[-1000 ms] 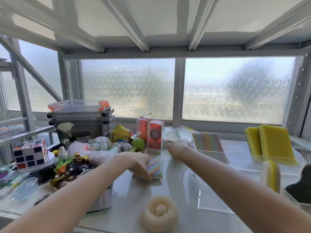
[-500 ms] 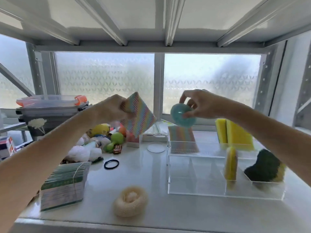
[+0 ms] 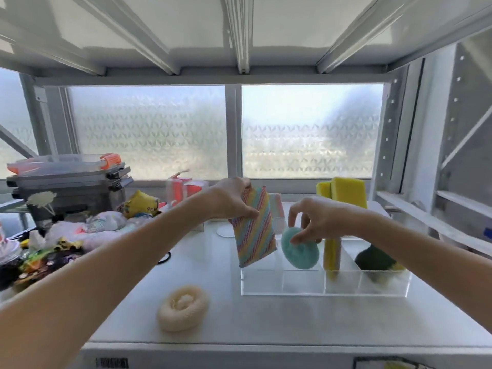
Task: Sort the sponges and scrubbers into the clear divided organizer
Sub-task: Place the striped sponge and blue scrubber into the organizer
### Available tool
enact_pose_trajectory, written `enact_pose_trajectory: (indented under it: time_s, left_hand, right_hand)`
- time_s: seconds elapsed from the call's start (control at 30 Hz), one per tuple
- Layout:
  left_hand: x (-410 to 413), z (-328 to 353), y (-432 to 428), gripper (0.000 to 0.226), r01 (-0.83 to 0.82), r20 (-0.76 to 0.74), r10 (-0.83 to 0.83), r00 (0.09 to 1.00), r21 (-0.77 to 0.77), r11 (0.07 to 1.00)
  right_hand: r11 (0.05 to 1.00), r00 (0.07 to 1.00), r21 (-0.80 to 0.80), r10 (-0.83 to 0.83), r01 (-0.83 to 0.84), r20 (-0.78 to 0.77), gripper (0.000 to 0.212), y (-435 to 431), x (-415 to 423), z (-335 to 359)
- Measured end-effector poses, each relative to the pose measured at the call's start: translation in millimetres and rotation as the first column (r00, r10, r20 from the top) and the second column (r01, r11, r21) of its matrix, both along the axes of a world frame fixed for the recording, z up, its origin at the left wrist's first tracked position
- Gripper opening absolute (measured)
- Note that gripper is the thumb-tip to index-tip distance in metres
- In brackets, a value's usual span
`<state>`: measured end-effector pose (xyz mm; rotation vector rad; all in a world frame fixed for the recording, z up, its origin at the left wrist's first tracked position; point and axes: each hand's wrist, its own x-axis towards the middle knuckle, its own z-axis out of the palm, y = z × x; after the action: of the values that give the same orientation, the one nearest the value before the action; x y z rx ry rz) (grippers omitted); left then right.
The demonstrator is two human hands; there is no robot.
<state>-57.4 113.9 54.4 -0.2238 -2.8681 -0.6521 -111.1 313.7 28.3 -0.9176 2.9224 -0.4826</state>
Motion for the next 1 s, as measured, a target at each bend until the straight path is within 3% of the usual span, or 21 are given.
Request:
enact_pose_trajectory:
  time_s: [0.1, 0.2, 0.4, 0.47, 0.57, 0.7, 0.8, 0.93, 1.0]
  left_hand:
    - [-4.3, 1.7, -0.5, 0.044, -0.021, -0.015, 0.020, 1.000, -0.055, 0.998]
    - [-7.7, 7.5, -3.7, 0.045, 0.001, 0.013, -0.001, 1.000, 0.026, 1.000]
    - [-37.8, 48.2, 8.9, 0.032, 0.133, -0.342, -0.053, 0.938, 0.215, 0.967]
    - [-62.8, 54.5, 22.1, 0.031, 0.134, -0.288, -0.071, 0.955, 0.206, 0.969]
    - [-96.6, 46.1, 44.6, 0.038, 0.090, -0.058, -0.078, 0.995, 0.250, 0.964]
    - [-124.6, 9.2, 66.4, 0.045, 0.061, 0.172, -0.116, 0.978, 0.298, 0.953]
    - [-138.6, -14.0, 65.8, 0.053, 0.062, 0.163, -0.097, 0.982, 0.206, 0.977]
    - [-139.7, -16.4, 52.8, 0.069, 0.097, 0.020, -0.097, 0.995, -0.031, 0.995]
    - [-130.1, -8.2, 40.9, 0.079, 0.117, -0.094, -0.135, 0.986, -0.175, 0.978]
  right_hand:
    - [0.999, 1.000, 0.044, -0.008, 0.008, -0.006, 0.034, -4.3, -2.4, -7.1]
    - [0.992, 1.000, 0.127, 0.012, -0.012, -0.001, 0.030, -8.5, -3.9, -15.2]
    - [0.976, 0.993, 0.203, 0.094, -0.077, -0.077, 0.029, -9.7, -11.4, -27.5]
    - [0.973, 0.992, 0.211, 0.109, -0.093, -0.065, 0.032, -6.8, -13.2, -24.9]
    - [0.968, 0.987, 0.210, 0.153, -0.138, -0.055, 0.033, -3.0, -16.1, -22.8]
    - [0.956, 0.980, 0.240, 0.189, -0.168, -0.067, 0.030, -1.7, -17.1, -27.4]
    - [0.951, 0.974, 0.251, 0.206, -0.178, -0.092, 0.029, -2.8, -17.5, -28.8]
    - [0.946, 0.977, 0.288, 0.184, -0.146, -0.108, 0.028, -4.6, -15.8, -26.4]
    - [0.941, 0.961, 0.321, 0.178, -0.104, -0.213, 0.026, -9.4, -9.0, -20.7]
